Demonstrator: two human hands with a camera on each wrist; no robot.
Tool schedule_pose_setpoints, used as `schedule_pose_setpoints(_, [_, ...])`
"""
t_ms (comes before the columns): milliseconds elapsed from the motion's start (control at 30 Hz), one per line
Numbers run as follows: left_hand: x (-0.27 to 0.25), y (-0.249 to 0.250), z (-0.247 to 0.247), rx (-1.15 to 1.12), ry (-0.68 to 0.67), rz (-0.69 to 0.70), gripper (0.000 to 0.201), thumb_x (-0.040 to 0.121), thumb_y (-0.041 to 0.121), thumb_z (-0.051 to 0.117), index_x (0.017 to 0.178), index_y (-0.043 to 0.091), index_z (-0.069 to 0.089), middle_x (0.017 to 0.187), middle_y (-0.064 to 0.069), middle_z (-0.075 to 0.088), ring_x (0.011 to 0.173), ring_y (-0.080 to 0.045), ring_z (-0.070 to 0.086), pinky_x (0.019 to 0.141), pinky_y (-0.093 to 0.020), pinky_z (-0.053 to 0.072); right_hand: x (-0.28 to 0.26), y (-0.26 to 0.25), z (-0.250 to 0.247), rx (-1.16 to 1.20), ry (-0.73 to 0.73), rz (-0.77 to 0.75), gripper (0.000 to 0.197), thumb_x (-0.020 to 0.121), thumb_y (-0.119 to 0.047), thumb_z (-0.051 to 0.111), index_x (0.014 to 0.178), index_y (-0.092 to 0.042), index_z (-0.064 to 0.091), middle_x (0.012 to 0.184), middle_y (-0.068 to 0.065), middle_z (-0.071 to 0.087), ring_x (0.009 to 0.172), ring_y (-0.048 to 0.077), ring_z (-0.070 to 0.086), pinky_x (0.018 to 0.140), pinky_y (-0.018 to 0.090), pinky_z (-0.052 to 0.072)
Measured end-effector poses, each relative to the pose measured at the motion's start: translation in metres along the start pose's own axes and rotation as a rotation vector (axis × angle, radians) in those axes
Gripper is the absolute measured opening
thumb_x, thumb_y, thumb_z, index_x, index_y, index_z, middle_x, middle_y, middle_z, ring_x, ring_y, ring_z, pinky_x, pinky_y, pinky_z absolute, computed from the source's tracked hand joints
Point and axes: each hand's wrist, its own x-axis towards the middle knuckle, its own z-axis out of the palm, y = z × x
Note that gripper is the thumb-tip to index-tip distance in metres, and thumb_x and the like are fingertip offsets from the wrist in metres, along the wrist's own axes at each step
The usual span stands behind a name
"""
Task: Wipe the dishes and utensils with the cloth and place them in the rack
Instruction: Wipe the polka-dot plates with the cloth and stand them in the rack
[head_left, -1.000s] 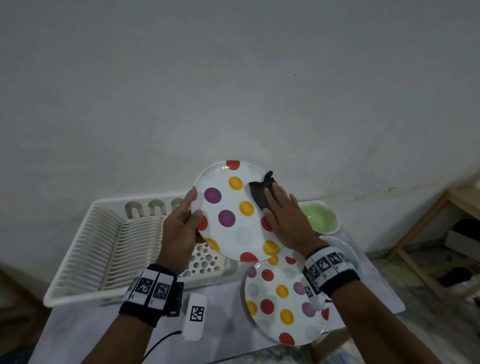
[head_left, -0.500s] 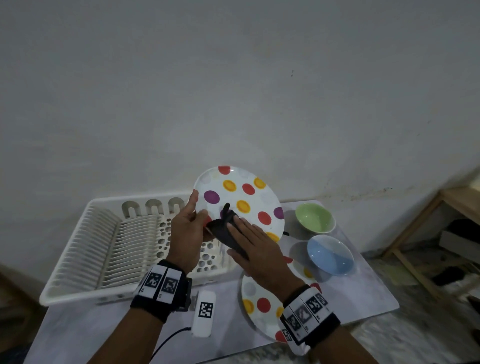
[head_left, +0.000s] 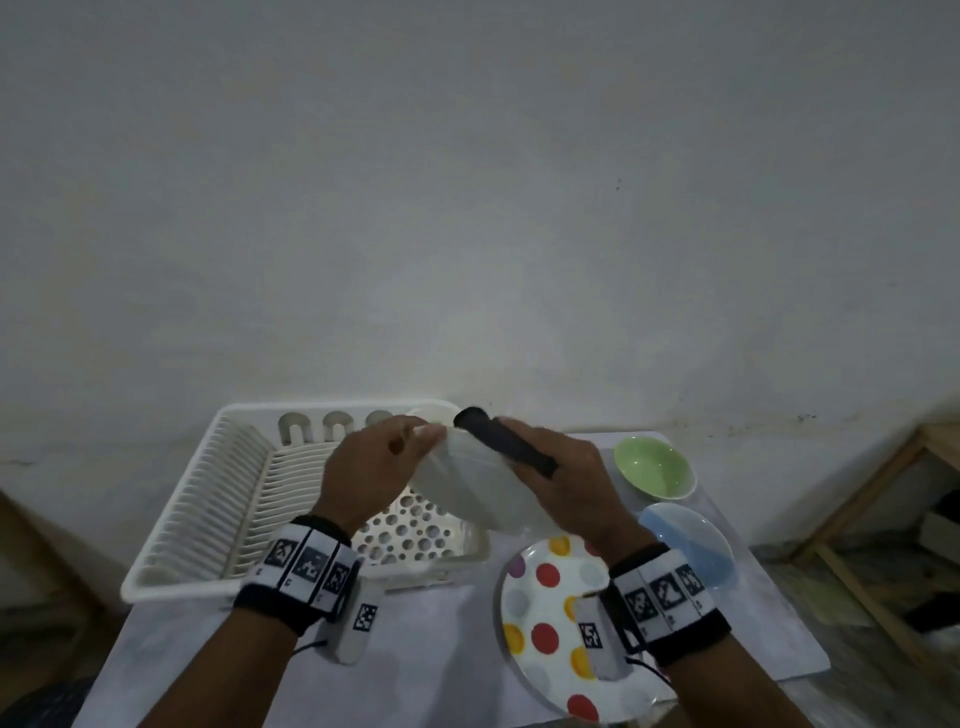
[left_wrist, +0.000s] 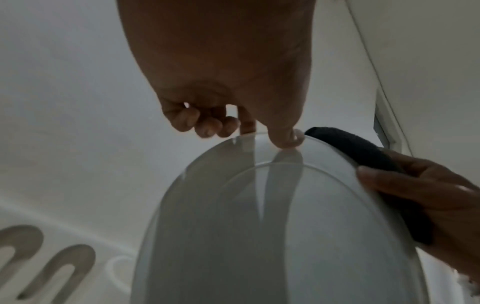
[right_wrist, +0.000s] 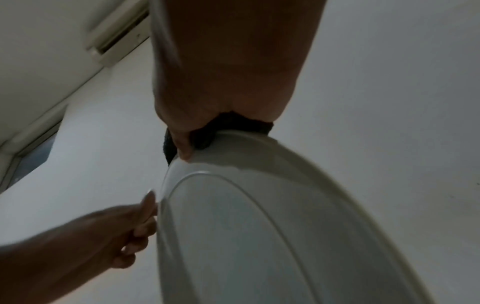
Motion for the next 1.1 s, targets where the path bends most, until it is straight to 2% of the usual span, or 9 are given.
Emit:
schedule_pose_setpoints(133, [0.008,-0.017,-0.016,-0.096,-0.082,0.136,0.053,0.071,0.062,0.064,0.113,0.031,0.058,0.116,0.008,0.050,0.110,-0.011,0.043,0.097,-0.033,0.037,0.013,-0.005,-0.022,0.206,-0.005,0.168,0.044,0.085,-0.008,0.072,0.126,-0.020,0.061,0.109,-0.022,0.063,0.097,-0.022,0.057,0.085,0.001,0.040])
schedule_pose_setpoints(233, [0.010,-0.007,-0.022,-0.415,-0.209,0.132,0.025,0.083,0.018,0.074,0.103,0.022,0.061,0.102,0.008,0.067,0.091,-0.006,0.062,0.082,-0.035,0.053,0.020,-0.006,-0.028,0.262,0.017,0.191,0.044,0.084,-0.005,0.072,0.126,-0.017,0.061,0.113,-0.019,0.062,0.099,-0.020,0.057,0.087,0.002,0.040])
schedule_pose_setpoints(367, [0.006,-0.001,-0.022,-0.686,-0.132,0.086,0.044,0.080,0.001,0.072,0.115,0.027,0.064,0.101,0.002,0.074,0.089,-0.010,0.068,0.077,-0.026,0.056,0.025,0.001,-0.018,0.232,0.239,0.238,0.047,0.089,-0.006,0.067,0.131,-0.022,0.053,0.117,-0.024,0.056,0.103,-0.022,0.053,0.091,0.003,0.040])
schedule_pose_setpoints(500, [0.003,-0.006,-0.012,-0.738,-0.026,0.013,0.049,0.080,0.008,0.074,0.117,0.039,0.064,0.119,0.002,0.070,0.107,-0.012,0.065,0.097,-0.036,0.052,0.021,-0.009,0.010,0.265,0.495,0.260,0.050,0.093,-0.028,0.059,0.139,-0.038,0.042,0.126,-0.023,0.054,0.115,-0.002,0.056,0.098,0.032,0.049])
schedule_pose_setpoints(600, [0.001,-0.003,-0.003,-0.758,0.010,-0.013,0.048,0.082,0.013,0.073,0.123,0.036,0.063,0.128,0.002,0.066,0.117,-0.018,0.062,0.103,-0.046,0.049,0.021,-0.021,0.039,0.134,0.371,0.144,0.052,0.097,-0.038,0.051,0.146,-0.036,0.033,0.139,0.001,0.053,0.124,0.024,0.053,0.100,0.051,0.046])
schedule_pose_setpoints(667, [-0.002,0.005,0.003,-0.771,0.025,0.018,0.046,0.085,0.013,0.070,0.126,0.033,0.062,0.123,-0.001,0.068,0.113,-0.025,0.065,0.098,-0.051,0.051,0.022,-0.026,0.057,-0.127,0.184,0.018,0.054,0.099,-0.040,0.044,0.149,-0.026,0.028,0.153,0.011,0.036,0.144,0.026,0.029,0.116,0.052,0.026])
schedule_pose_setpoints(767, [-0.005,0.015,0.007,-0.839,0.030,0.041,0.038,0.089,0.007,0.064,0.124,0.023,0.064,0.118,-0.007,0.070,0.110,-0.031,0.065,0.094,-0.053,0.052,0.027,-0.032,0.068,-0.453,-0.003,-0.072,0.055,0.101,-0.048,0.031,0.151,-0.025,0.026,0.160,0.016,0.017,0.149,0.030,0.009,0.119,0.052,0.012])
schedule_pose_setpoints(933, [-0.004,0.015,-0.001,-1.002,0.027,-0.071,0.043,0.087,-0.003,0.061,0.126,0.014,0.062,0.121,-0.009,0.069,0.105,-0.025,0.068,0.085,-0.034,0.057,0.036,-0.017,0.055,-0.542,-0.066,-0.012,0.056,0.102,-0.049,0.023,0.153,-0.029,0.011,0.163,0.009,0.006,0.150,0.025,0.000,0.120,0.048,0.006])
schedule_pose_setpoints(1100, [0.003,0.008,-0.012,-1.125,0.107,-0.138,0.043,0.076,0.006,0.069,0.116,0.020,0.066,0.120,-0.010,0.069,0.096,-0.019,0.068,0.081,-0.029,0.058,0.047,0.021,0.031,-0.434,0.057,0.288,0.060,0.100,-0.052,0.012,0.154,-0.027,0.006,0.162,0.011,0.008,0.149,0.029,0.008,0.119,0.051,0.014])
